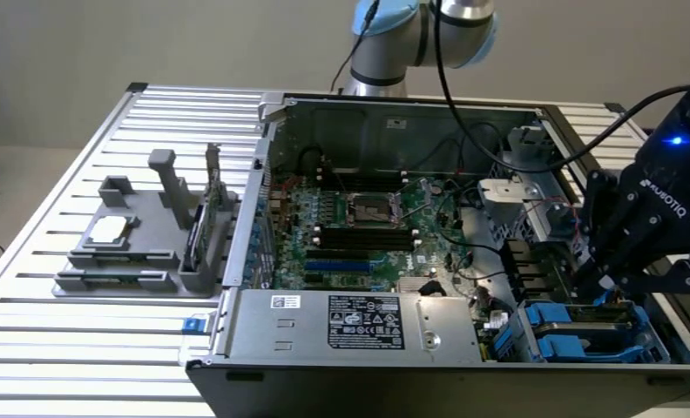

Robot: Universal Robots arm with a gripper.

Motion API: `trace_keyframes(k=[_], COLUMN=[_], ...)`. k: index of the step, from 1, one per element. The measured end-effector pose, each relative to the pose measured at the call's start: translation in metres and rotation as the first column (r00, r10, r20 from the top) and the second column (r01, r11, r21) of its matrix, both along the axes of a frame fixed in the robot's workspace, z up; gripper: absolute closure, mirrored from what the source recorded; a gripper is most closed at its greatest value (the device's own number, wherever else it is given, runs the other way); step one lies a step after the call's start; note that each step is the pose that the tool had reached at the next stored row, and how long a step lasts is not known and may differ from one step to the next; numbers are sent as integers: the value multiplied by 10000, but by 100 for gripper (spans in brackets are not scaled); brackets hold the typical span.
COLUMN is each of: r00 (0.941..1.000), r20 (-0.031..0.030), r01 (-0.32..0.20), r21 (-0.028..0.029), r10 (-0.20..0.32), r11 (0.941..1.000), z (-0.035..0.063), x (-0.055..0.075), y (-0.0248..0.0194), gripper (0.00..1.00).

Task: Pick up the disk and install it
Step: 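Insert the second disk wire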

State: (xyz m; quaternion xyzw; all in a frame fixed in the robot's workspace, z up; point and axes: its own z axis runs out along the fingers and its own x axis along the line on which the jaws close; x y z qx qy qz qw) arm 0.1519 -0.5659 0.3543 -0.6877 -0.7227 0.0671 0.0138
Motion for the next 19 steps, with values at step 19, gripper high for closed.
trace_keyframes(k=[19], r00=[10000], r20=[92], r01=[-4], r21=[112], r10=[3], r11=[9999], z=[-101], x=[43], y=[-47], gripper=[84])
